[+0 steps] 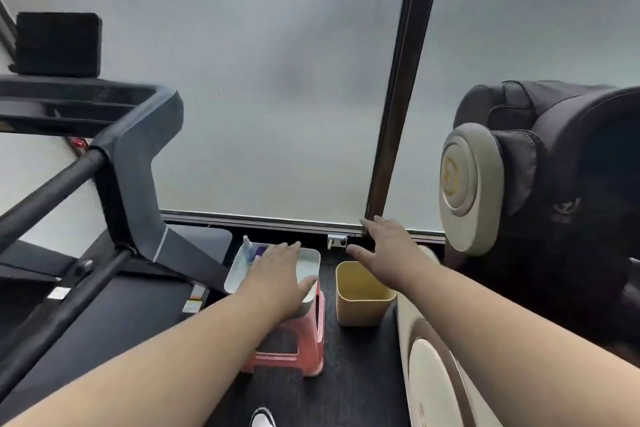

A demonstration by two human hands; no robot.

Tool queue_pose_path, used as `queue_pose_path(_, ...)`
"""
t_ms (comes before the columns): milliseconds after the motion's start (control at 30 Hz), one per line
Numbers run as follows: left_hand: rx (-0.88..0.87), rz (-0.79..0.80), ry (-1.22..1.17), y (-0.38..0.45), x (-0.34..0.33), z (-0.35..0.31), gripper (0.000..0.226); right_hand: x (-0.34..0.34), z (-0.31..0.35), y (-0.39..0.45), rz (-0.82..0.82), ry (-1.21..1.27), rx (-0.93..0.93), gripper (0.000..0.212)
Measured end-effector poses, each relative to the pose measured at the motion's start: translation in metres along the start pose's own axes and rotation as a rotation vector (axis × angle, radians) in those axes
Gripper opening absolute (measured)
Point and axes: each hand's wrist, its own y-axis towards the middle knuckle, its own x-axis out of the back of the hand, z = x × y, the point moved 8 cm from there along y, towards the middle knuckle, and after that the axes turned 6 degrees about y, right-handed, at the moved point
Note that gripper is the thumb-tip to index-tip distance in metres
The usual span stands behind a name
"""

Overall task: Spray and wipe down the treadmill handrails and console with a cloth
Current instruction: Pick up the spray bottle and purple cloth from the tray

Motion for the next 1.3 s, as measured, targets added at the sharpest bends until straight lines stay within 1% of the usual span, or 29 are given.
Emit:
queue_pose_path(100,0.012,0.026,0.002,0.022,-0.015,0.023,0.081,-0.023,0.002,0.035,0.042,-0.016,-0.028,0.078)
queue_pose_path(267,0.034,0.154,-0.038,0.062,-0.047,0.072,0.080,-0.065,0.020,0.107,0.117,-0.042,-0.058,0.077)
queue_pose_path(400,-0.009,0.265,0.003,0.097,-0.074,0.117,0.080,-0.115,0.028,0.164,0.187,-0.048,-0.110,0.078)
queue_pose_path(500,-0.059,0.327,0.056,0.121,-0.095,0.146,0.079,-0.153,0.030,0.192,0.252,-0.035,-0.155,0.078)
queue_pose_path(567,-0.063,0.378,0.064,0.135,-0.112,0.162,0.076,-0.178,0.028,0.206,0.283,-0.007,-0.184,0.079)
queue_pose_path(700,-0.006,0.493,-0.001,0.156,-0.153,0.185,0.076,-0.225,0.017,0.223,0.382,0.040,-0.228,0.075)
queue_pose_path(800,0.044,0.551,-0.049,0.172,-0.188,0.193,0.075,-0.260,0.006,0.244,0.468,0.060,-0.245,0.071)
queue_pose_path(867,0.083,0.575,-0.082,0.185,-0.212,0.198,0.076,-0.285,0.000,0.266,0.499,0.118,-0.270,0.069)
queue_pose_path(933,0.130,0.587,-0.113,0.203,-0.240,0.204,0.078,-0.315,-0.007,0.291,0.518,0.230,-0.319,0.065)
queue_pose_path(1033,0.200,0.596,-0.155,0.240,-0.285,0.212,0.075,-0.370,-0.025,0.330,0.542,0.432,-0.468,0.061)
queue_pose_path(1100,0.242,0.604,-0.166,0.263,-0.314,0.216,0.073,-0.410,-0.039,0.352,0.569,0.516,-0.552,0.064)
queue_pose_path(1200,0.247,0.612,-0.183,0.292,-0.355,0.217,0.072,-0.458,-0.060,0.377,0.582,0.607,-0.704,0.073)
queue_pose_path(1300,0.297,0.583,-0.248,0.308,-0.386,0.223,0.076,-0.493,-0.079,0.394,0.513,0.732,-0.849,0.075)
